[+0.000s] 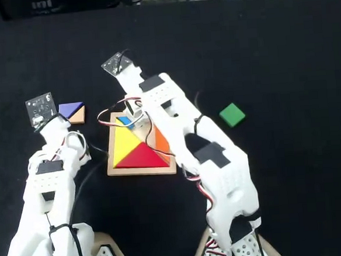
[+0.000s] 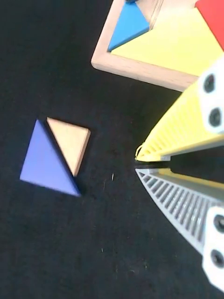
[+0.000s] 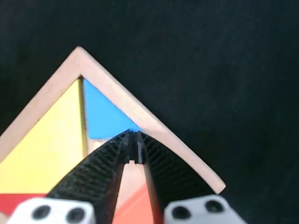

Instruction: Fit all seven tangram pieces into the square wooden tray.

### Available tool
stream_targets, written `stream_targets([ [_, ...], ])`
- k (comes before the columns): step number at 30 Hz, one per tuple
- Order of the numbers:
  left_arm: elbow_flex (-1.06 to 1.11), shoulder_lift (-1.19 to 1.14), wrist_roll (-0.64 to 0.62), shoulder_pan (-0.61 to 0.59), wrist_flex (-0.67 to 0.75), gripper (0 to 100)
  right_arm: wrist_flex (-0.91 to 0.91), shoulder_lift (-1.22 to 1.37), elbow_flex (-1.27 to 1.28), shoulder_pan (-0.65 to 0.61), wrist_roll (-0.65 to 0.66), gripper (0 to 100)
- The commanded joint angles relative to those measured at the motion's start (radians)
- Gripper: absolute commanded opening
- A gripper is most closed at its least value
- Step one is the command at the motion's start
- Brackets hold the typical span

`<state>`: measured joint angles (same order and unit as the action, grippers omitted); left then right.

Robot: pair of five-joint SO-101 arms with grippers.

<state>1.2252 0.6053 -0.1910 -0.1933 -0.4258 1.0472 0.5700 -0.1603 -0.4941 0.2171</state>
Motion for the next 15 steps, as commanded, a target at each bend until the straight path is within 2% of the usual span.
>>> stream_targets([
  [1, -0.044, 0.0, 0.0, 0.021, 0.015, 4, 0.003, 0.007, -0.068, -0.018, -0.002, 1.1],
  [8, -0.044, 0.0, 0.0, 0.022, 0.017, 4, 0.021, -0.001, -0.077, -0.017, 0.0, 1.1],
  [12, -0.044, 0.0, 0.0, 0.022, 0.017, 4, 0.114, -0.127, -0.059, 0.002, -0.002, 1.1],
  [15, -0.042, 0.0, 0.0, 0.019, 0.017, 4, 0.129, -0.229, 0.053, 0.021, 0.002, 1.1],
])
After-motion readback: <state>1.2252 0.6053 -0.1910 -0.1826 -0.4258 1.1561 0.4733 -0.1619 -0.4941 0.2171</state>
